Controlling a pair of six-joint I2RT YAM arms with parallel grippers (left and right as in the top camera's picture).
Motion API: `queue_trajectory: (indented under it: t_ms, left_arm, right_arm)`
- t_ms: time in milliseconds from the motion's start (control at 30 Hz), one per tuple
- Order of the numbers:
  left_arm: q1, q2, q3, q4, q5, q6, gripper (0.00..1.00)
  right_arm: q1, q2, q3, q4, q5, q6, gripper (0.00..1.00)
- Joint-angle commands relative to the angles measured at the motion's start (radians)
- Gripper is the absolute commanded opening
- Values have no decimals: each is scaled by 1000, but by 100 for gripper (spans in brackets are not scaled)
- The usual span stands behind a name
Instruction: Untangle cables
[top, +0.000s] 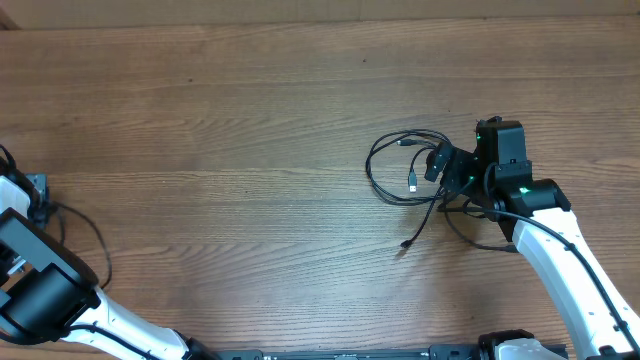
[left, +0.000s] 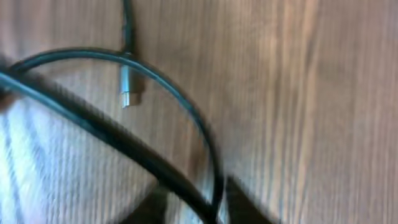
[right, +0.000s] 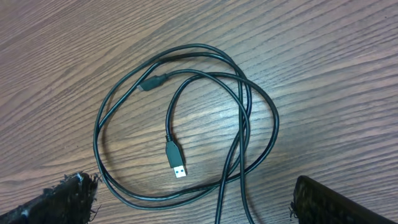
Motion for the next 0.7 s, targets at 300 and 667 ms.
queue_trajectory:
  t_ms: [300,667]
  left_arm:
    - [-10,-18,13,-85,260,-87,100]
    - [-99,-322,13,-108,312,29,100]
  right_arm:
    - [-3,-19,13,3,-3,1,100]
    - [-3,-19,13,3,-3,1,100]
